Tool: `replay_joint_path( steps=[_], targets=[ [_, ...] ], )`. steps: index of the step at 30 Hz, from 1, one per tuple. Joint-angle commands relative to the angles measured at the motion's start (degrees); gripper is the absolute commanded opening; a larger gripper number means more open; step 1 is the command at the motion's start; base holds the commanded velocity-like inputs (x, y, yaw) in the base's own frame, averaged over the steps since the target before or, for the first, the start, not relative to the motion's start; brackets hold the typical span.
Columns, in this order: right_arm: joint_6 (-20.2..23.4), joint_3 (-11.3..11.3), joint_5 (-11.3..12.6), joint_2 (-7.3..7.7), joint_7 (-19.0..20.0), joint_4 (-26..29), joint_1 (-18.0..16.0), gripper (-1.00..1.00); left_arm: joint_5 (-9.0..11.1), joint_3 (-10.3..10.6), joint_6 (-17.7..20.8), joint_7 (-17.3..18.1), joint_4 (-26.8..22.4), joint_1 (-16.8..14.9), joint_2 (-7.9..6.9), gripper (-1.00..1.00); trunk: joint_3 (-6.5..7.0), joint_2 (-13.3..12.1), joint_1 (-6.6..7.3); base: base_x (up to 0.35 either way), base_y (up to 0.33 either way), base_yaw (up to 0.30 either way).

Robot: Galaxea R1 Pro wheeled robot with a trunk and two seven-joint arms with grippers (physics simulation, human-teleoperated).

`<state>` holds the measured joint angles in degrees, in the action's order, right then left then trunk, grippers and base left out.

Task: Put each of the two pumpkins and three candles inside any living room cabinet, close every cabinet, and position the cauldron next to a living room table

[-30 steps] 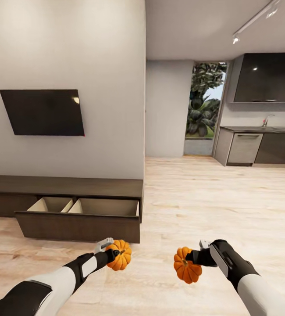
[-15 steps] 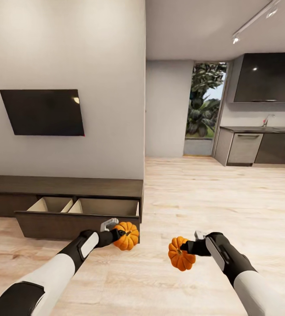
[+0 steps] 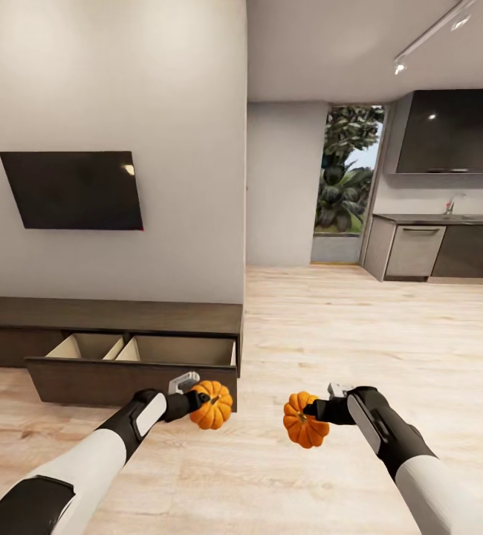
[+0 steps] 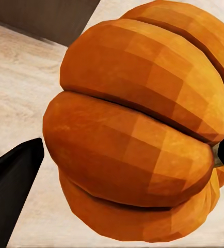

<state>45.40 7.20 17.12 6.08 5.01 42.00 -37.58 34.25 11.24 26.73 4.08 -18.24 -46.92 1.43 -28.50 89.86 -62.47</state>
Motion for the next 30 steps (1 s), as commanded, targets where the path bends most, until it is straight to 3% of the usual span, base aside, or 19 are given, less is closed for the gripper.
replay_joint_path(
  steps=[1, 10, 30],
  targets=[
    [0.21, 0.2, -0.23, 0.03, 0.22, 0.17, -0.04, -1.0, 0.13, 0.09, 0.73, -0.57, -0.05, -0.03, -0.02, -1.0, -0.06, 0.04, 0.0, 0.0, 0.0, 0.0],
    [0.22, 0.11, -0.26, 0.07, 0.18, 0.35, -0.04, -1.0, 0.12, 0.09, 1.72, -6.54, 0.48, -0.02, 0.01, -1.0, -0.06, 0.04, 0.0, 0.032, 0.016, 0.0],
    [0.22, 0.36, -0.25, -0.1, 0.18, 0.33, -0.04, -1.0, 0.12, 0.18, 1.57, -7.25, 0.84, -0.02, 0.14, -1.0, -0.06, 0.04, 0.0, 0.301, 0.108, 0.0]
  ],
)
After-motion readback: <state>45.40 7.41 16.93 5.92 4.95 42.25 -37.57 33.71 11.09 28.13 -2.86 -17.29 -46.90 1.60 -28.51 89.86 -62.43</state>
